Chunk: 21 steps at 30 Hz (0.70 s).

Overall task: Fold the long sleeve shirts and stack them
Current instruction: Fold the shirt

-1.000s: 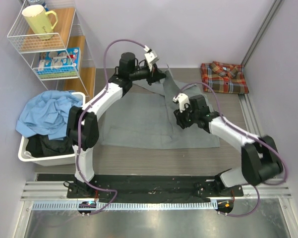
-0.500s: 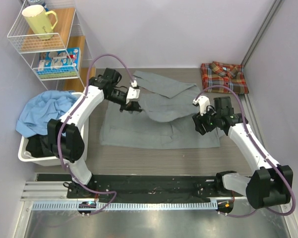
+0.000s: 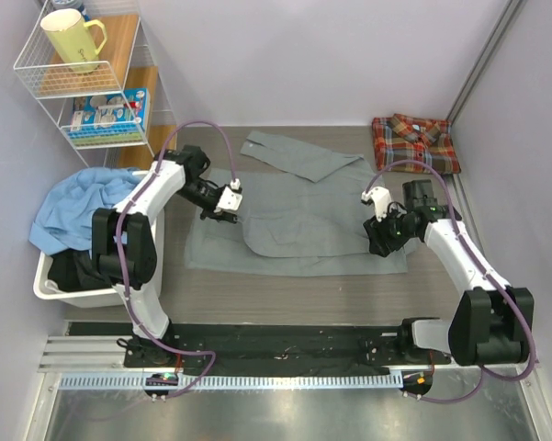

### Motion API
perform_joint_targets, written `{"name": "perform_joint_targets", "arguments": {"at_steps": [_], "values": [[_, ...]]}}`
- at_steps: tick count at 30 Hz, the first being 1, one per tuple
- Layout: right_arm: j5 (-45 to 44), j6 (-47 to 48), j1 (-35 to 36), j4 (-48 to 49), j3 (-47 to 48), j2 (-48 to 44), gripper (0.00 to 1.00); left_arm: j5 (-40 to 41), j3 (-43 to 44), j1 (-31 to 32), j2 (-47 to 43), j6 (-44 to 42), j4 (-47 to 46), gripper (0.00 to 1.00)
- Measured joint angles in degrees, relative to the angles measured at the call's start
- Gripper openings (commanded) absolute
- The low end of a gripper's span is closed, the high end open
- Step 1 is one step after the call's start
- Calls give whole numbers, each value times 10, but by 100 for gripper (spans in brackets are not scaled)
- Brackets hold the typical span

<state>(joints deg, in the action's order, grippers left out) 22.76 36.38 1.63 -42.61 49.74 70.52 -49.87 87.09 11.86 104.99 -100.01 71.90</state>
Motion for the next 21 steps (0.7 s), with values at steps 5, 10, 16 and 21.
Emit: {"name": "perform_joint_targets", "arguments": {"at_steps": [5, 10, 16, 21], "values": [[8, -5, 0, -2, 11, 65, 51, 14, -28, 0, 0, 4, -51, 36], [11, -19, 0, -2, 41, 110, 48, 24, -41, -17, 0, 34, -98, 53], [17, -38, 1, 7, 108, 164, 40, 23, -53, -57, -11, 123, -143, 56], [21, -26, 1, -8, 142, 192, 40, 26, -52, -37, -29, 293, -236, 52]]}}
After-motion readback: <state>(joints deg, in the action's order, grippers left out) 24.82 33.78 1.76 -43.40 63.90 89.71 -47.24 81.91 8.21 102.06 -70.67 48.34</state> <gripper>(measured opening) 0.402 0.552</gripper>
